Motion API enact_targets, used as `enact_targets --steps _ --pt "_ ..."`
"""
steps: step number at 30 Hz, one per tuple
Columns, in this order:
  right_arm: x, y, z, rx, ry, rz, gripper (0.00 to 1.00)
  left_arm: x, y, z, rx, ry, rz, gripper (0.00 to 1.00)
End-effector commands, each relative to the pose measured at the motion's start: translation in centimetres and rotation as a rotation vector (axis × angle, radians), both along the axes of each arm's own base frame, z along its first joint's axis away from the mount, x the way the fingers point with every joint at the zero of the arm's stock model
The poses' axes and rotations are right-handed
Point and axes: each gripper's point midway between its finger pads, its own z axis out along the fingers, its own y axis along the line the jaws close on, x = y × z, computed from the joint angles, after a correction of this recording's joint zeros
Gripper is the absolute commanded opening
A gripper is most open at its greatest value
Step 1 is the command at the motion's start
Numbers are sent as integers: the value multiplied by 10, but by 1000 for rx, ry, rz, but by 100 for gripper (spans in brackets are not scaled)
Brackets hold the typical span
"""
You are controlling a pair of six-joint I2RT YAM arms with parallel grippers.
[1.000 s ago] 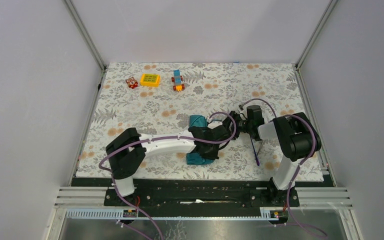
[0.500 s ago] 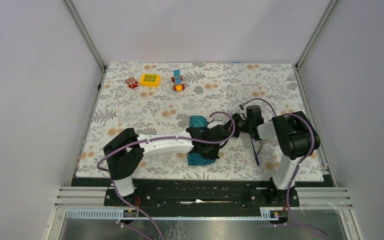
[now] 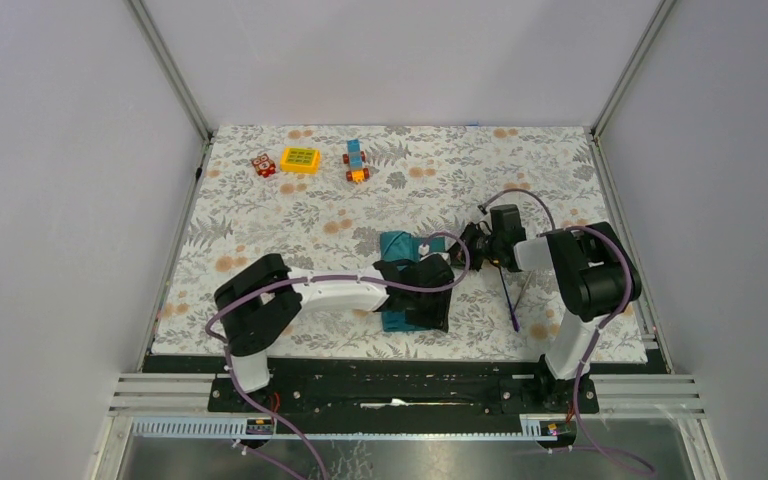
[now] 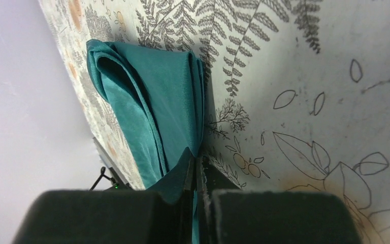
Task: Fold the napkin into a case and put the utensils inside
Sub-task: Fold the 2/3-rectangle-folded napkin at the center of the board.
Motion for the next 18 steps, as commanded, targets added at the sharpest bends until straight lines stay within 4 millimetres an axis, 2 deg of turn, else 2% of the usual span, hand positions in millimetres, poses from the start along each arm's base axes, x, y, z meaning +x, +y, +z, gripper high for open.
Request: enact_targets --steps 1,3,6,8,9,11,14,15,17,18 --pt "13 -3 15 -111 -94 34 0 -2 -2 40 -162 -2 -29 53" --pt "13 -3 16 -150 -107 48 0 -1 9 55 -217 -4 -29 56" --pt "12 -1 17 -198 -120 63 0 18 31 74 -289 -24 12 56" --pt "11 -1 19 -235 -129 68 0 38 49 77 -317 -29 69 43" --pt "12 -2 19 -258 -133 66 0 55 60 78 -337 -28 113 35" --pt "11 -4 20 -292 -137 66 0 77 69 78 -380 -20 160 21" --pt "12 -4 23 -338 -147 66 0 109 70 79 -424 -48 206 18" --pt "13 -3 25 -348 -153 71 0 118 69 69 -414 -34 219 18" --pt "15 1 30 -363 -165 79 0 135 66 59 -403 -23 242 0" --pt "18 3 32 -367 -177 80 0 142 64 54 -395 -22 249 0"
